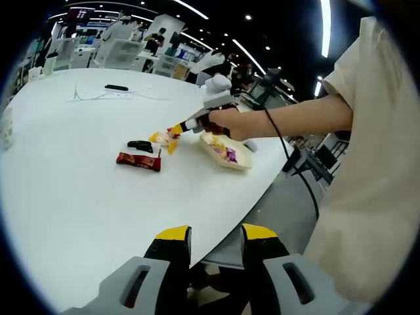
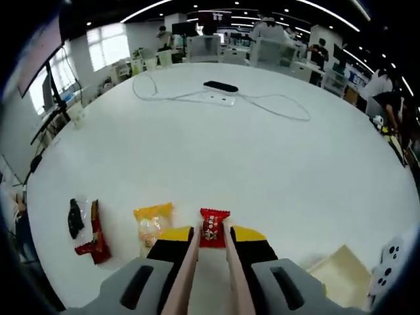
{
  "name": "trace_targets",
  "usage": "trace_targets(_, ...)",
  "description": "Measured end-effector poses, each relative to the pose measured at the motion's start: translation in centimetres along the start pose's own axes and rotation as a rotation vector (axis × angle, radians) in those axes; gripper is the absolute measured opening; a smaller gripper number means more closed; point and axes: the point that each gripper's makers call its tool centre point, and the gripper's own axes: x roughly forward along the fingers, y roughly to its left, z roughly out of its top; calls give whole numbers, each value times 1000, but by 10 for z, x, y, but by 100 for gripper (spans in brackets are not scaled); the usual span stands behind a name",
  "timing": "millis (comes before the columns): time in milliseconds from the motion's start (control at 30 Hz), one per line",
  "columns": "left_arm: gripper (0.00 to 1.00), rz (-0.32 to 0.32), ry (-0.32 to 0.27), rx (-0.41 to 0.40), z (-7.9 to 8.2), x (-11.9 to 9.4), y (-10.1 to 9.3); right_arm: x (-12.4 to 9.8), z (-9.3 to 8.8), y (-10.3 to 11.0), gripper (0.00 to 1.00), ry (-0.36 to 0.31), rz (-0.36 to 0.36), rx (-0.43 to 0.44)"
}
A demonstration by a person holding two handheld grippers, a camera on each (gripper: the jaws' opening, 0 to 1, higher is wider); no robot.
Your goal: Place the target food into the container with the food tongs after gripping and lifting it, then release it inside without dropping or visibly crushing the food.
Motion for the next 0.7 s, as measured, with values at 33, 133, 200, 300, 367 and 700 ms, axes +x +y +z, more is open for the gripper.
trace_targets(33,29,0,0,0,0,0,0,0,0,0,19,2,2,-3)
trace_targets(133,29,0,-1,-1,0,0,0,-1,2,1,18,-3,7,-11)
trace_targets(200,29,0,-1,-1,0,0,0,-4,8,5,18,-16,20,-23)
trace_targets(300,29,-2,0,0,0,1,0,-10,16,12,18,-36,40,-38)
trace_targets(367,29,-3,-1,1,0,2,-1,-15,22,18,19,-52,55,-55)
trace_targets(700,29,-8,-14,6,1,3,-4,-24,27,59,19,-55,154,-115)
